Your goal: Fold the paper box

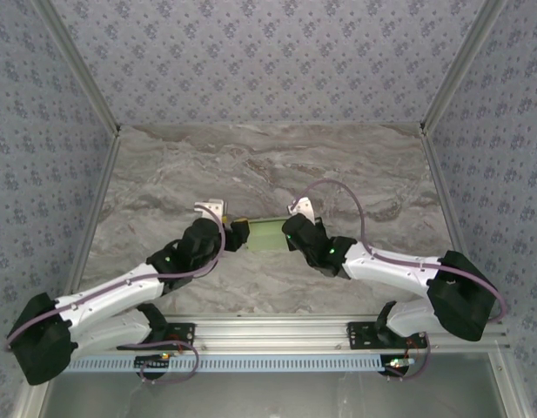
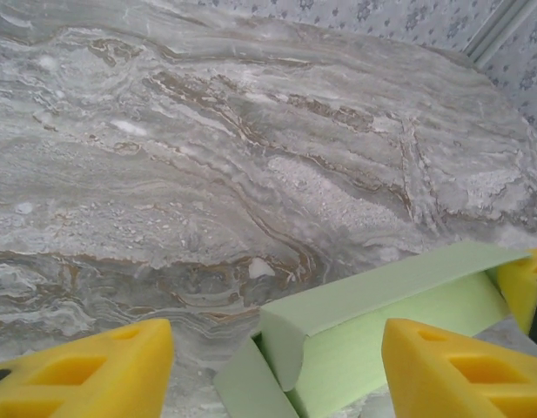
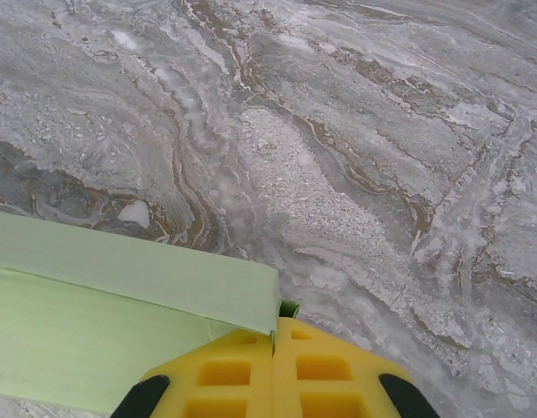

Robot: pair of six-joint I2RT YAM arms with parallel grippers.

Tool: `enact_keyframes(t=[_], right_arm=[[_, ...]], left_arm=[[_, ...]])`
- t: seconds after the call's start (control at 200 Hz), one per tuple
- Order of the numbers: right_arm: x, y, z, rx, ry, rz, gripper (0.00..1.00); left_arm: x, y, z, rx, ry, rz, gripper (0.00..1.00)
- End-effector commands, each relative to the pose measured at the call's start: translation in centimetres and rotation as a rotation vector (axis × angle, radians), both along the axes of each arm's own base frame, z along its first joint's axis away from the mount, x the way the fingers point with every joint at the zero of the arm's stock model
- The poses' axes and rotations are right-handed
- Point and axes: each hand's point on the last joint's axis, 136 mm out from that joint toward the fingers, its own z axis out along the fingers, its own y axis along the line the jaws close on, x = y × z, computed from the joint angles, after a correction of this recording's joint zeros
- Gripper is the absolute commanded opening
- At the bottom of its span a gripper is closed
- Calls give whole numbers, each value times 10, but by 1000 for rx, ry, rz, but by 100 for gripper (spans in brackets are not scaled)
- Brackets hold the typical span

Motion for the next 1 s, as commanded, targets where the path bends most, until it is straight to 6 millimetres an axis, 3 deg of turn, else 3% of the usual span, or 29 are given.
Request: enact_keyframes(t=[0.0, 0.325, 0.665, 0.994], right_arm=[[-5, -9, -5, -64, -14, -11, 3], [-6, -10, -3, -76, -34, -21, 3], [-9, -12, -5, -80, -33, -49, 4], [-14, -12, 5, -74, -9, -42, 16]], left_arm=[[4, 2, 1, -46, 83, -4, 68], [30, -20, -12, -155, 260, -54, 70], [8, -32, -55, -175, 379, -91, 59], [-5, -25, -95, -99, 417, -40, 47]])
